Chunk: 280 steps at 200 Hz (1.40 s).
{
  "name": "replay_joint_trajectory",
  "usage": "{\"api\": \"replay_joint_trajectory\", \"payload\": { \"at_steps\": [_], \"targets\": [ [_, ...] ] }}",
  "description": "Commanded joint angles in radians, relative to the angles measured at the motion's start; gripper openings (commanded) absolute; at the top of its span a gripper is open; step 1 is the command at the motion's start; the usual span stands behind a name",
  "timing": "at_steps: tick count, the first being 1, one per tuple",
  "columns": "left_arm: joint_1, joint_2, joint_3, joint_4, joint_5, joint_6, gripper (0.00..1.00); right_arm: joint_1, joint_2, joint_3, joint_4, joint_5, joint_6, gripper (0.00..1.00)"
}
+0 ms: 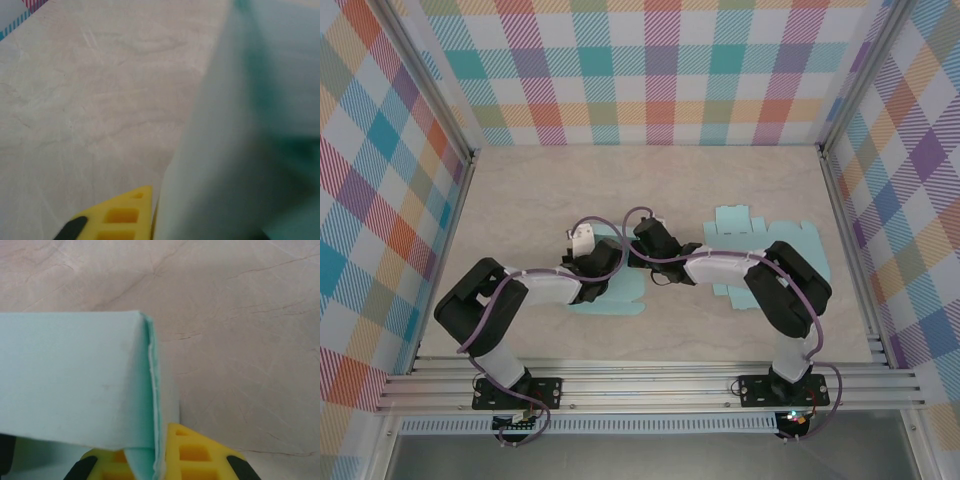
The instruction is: Fold the paper box
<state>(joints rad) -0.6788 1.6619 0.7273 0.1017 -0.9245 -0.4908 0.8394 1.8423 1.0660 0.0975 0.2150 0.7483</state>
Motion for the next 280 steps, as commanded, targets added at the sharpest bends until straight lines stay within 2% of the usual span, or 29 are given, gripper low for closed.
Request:
{"api": "replay_joint_trajectory", "payload": {
  "at_steps": [1, 22, 37, 48, 56, 76, 128, 174, 204, 241, 280],
  "targets": [
    [0.024, 0.005, 0.075, -0.163, -0.195, -0.239, 0.04, 0.006, 0.034, -0.004, -0.097, -0.041, 0.039, 0.0],
    [0.03, 0.02, 0.133, -0.305, -0.221, -0.367, 0.01, 0.006, 0.049, 0.01, -0.107, -0.038, 0.046, 0.0],
    [0.03, 0.02, 0.15, -0.304, -0.188, -0.341, 0.01, 0.006, 0.06, 0.025, -0.119, -0.034, 0.049, 0.0],
    [0.03, -0.004, 0.126, -0.235, -0.114, -0.273, 0.04, 0.006, 0.067, 0.039, -0.139, -0.026, 0.046, 0.0],
    [0.029, -0.034, 0.096, -0.171, -0.05, -0.231, 0.09, 0.007, 0.068, 0.045, -0.152, -0.018, 0.046, 0.0],
    [0.028, -0.132, 0.015, -0.061, 0.101, -0.163, 0.31, 0.006, 0.062, 0.056, -0.186, 0.007, 0.041, 0.0],
    [0.024, -0.385, -0.081, -0.12, 0.379, -0.155, 0.66, 0.0, 0.023, 0.08, -0.311, 0.058, 0.001, 0.0],
    [0.022, -0.595, -0.098, -0.238, 0.494, -0.2, 0.81, -0.039, -0.063, 0.104, -0.524, 0.035, -0.097, 0.0],
    [0.031, -0.712, -0.048, -0.351, 0.5, -0.204, 1.0, -0.071, -0.092, 0.191, -0.809, -0.005, -0.22, 0.0],
    [0.074, -0.727, 0.001, -0.437, 0.542, -0.202, 1.0, -0.138, -0.073, 0.257, -1.065, -0.063, -0.339, 0.0],
    [0.124, -0.699, -0.013, -0.394, 0.623, -0.224, 1.0, -0.208, 0.019, 0.338, -1.138, -0.062, -0.409, 0.0]
  ]
}}
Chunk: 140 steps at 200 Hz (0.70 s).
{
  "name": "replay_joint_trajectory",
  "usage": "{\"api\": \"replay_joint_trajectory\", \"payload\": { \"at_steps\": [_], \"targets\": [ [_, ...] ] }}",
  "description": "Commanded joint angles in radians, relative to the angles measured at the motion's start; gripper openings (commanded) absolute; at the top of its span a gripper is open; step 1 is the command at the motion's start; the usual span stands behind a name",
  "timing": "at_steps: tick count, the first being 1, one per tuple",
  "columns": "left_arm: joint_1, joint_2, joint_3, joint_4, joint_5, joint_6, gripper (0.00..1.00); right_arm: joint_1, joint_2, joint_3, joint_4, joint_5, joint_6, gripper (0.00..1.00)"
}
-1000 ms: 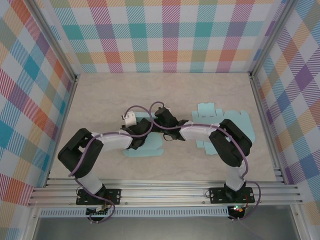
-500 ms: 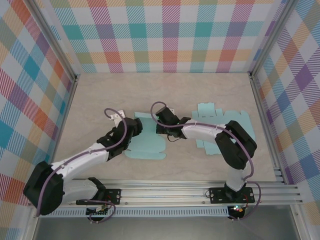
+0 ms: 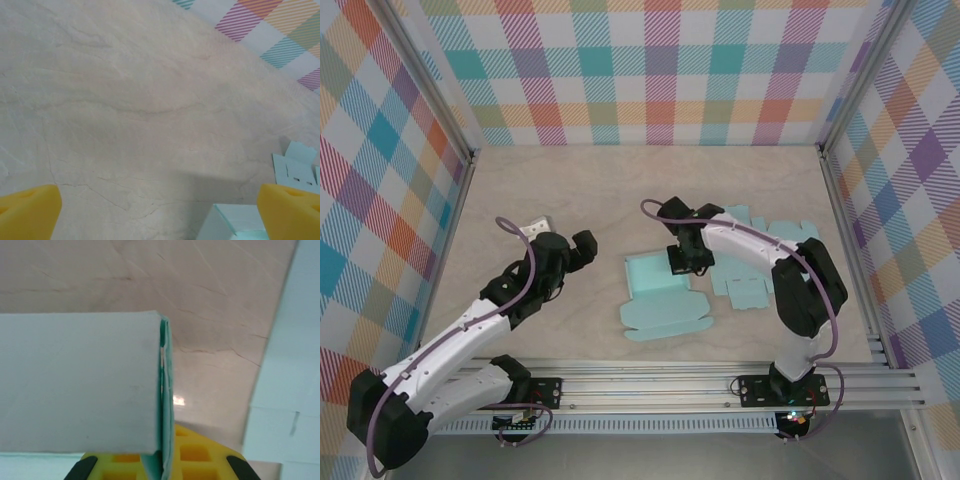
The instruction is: Fold the paper box
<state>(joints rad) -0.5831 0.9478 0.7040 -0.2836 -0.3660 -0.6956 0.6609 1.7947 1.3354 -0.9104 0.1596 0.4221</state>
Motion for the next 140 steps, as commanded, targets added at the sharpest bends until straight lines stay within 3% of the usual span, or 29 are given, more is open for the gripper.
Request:
{"api": "replay_joint_trajectory", "payload": {
  "at_steps": [1, 55, 89, 120, 140],
  "targets": [
    [0.029, 0.014, 0.011, -0.008, 0.065, -0.018, 1.0, -0.031, 0.071, 0.072, -0.131, -0.006, -0.083, 0.0],
    [0.046, 0.005, 0.012, -0.015, 0.06, -0.015, 1.0, -0.049, 0.256, 0.206, -0.083, -0.004, -0.122, 0.03],
    [0.052, -0.009, 0.012, -0.032, 0.055, -0.012, 1.0, -0.056, 0.311, 0.231, -0.051, -0.027, -0.142, 0.16],
    [0.055, -0.021, 0.005, -0.032, 0.049, -0.014, 1.0, -0.066, 0.31, 0.221, -0.018, -0.043, -0.154, 0.12],
    [0.055, -0.028, 0.002, -0.031, 0.044, -0.015, 1.0, -0.066, 0.301, 0.199, 0.015, -0.04, -0.159, 0.01]
  ]
}}
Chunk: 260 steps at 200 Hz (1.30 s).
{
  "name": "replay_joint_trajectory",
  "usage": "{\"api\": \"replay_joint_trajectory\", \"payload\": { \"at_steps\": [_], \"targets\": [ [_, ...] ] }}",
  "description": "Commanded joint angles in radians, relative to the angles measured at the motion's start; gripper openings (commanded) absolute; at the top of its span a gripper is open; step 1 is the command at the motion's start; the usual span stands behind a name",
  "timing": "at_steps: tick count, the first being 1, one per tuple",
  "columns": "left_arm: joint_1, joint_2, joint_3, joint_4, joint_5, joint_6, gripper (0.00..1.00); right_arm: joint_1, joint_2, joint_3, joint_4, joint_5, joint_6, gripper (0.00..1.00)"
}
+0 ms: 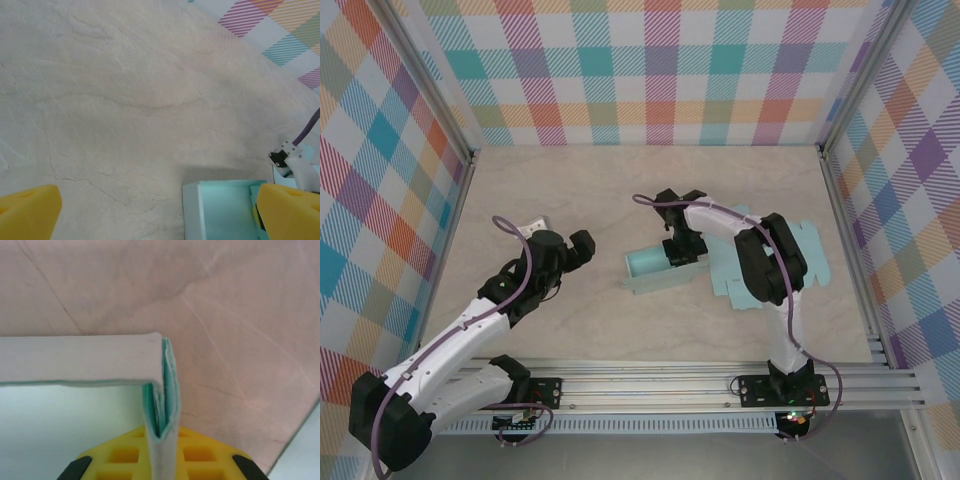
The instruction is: Fold the paper box
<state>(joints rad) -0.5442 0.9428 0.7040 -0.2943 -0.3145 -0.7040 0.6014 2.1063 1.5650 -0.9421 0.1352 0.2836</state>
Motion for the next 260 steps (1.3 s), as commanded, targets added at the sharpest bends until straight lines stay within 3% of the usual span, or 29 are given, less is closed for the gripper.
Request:
{"api": "replay_joint_trajectory", "payload": {
  "at_steps": [1, 27, 63, 104, 144, 188, 214, 232, 260],
  "targets": [
    [0.016, -0.023, 0.001, -0.02, -0.007, -0.006, 1.0, -0.006, -0.012, -0.032, 0.048, -0.014, -0.02, 0.01],
    [0.016, -0.032, -0.002, -0.02, -0.023, -0.008, 1.0, 0.005, -0.015, -0.076, 0.084, 0.063, 0.009, 0.0],
    [0.016, -0.038, 0.009, -0.052, -0.08, -0.007, 1.0, 0.049, 0.053, -0.079, 0.075, 0.272, 0.095, 0.0],
    [0.016, -0.058, 0.008, -0.117, -0.179, -0.043, 1.0, 0.11, 0.203, 0.033, -0.002, 0.348, 0.135, 0.0],
    [0.018, -0.081, -0.021, -0.123, -0.211, -0.062, 1.0, 0.148, 0.281, 0.107, -0.007, 0.314, 0.113, 0.0],
    [0.023, -0.032, 0.023, -0.163, -0.225, -0.038, 1.0, 0.161, 0.185, 0.086, 0.049, 0.222, -0.025, 0.0],
    [0.027, 0.015, 0.057, -0.184, -0.217, -0.011, 1.0, 0.161, 0.097, 0.11, 0.002, 0.297, -0.088, 0.34],
    [0.032, 0.046, 0.082, -0.166, -0.179, 0.039, 1.0, 0.161, 0.045, 0.136, -0.03, 0.346, -0.117, 0.51],
    [0.042, 0.091, 0.132, -0.156, -0.138, 0.1, 1.0, 0.161, -0.021, 0.179, -0.043, 0.374, -0.144, 0.64]
  ]
}}
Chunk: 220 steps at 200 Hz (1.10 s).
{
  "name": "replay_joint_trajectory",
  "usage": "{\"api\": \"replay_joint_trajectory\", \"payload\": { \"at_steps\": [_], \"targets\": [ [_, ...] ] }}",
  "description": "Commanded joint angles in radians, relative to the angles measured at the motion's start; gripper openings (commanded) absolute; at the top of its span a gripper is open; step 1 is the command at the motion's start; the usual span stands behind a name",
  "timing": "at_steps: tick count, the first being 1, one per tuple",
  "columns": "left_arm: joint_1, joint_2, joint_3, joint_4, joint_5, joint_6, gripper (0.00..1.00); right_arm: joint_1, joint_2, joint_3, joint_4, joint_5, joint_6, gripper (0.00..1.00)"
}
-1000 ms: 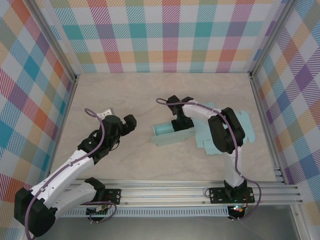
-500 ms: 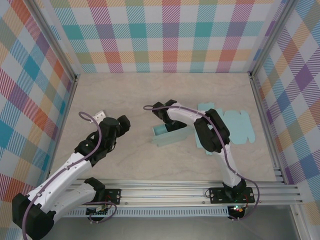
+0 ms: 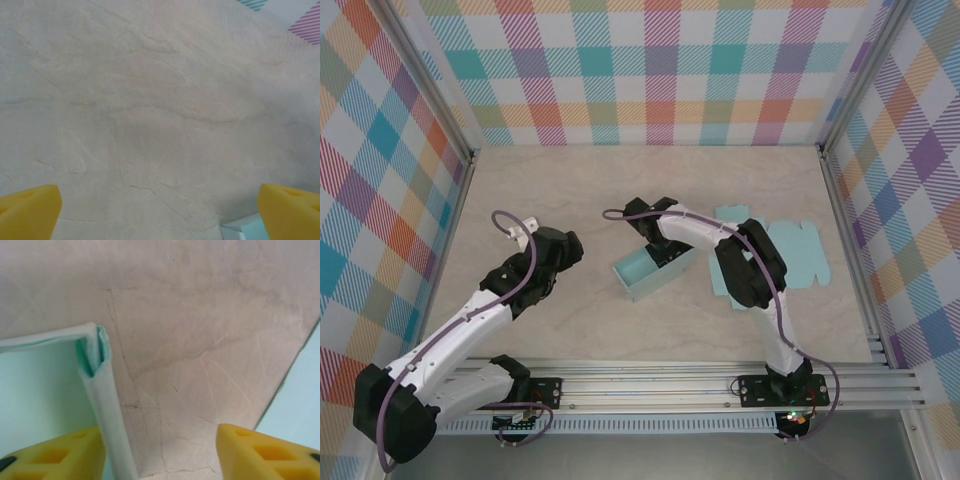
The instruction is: Fold the paper box
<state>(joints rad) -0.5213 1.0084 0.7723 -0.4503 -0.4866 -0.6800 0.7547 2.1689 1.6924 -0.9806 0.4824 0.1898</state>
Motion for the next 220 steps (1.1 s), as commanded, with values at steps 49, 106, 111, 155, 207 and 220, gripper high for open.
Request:
{"api": "replay_joint_trajectory", "payload": {
  "at_steps": [49, 106, 111, 155, 207, 220],
  "targets": [
    [0.064, 0.148, 0.113, 0.049, 0.1, 0.131, 0.99, 0.007, -0.222, 0.17, -0.028, -0.033, -0.055, 0.67],
    [0.092, 0.379, 0.196, 0.141, 0.215, 0.171, 0.73, 0.006, -0.641, -0.062, 0.074, -0.011, 0.102, 0.63],
    [0.092, 0.4, 0.201, 0.155, 0.231, 0.171, 0.71, 0.006, -0.689, -0.113, 0.089, -0.013, 0.131, 0.63],
    [0.092, 0.58, 0.254, 0.212, 0.315, 0.169, 0.56, 0.006, -1.065, -0.596, 0.203, -0.044, 0.437, 0.47],
    [0.091, 0.72, 0.272, 0.248, 0.39, 0.171, 0.49, 0.006, -1.152, -1.015, 0.532, -0.316, 0.649, 0.4],
    [0.089, 0.757, 0.274, 0.265, 0.427, 0.167, 0.48, 0.005, -1.096, -1.094, 0.666, -0.371, 0.697, 0.38]
  ]
}}
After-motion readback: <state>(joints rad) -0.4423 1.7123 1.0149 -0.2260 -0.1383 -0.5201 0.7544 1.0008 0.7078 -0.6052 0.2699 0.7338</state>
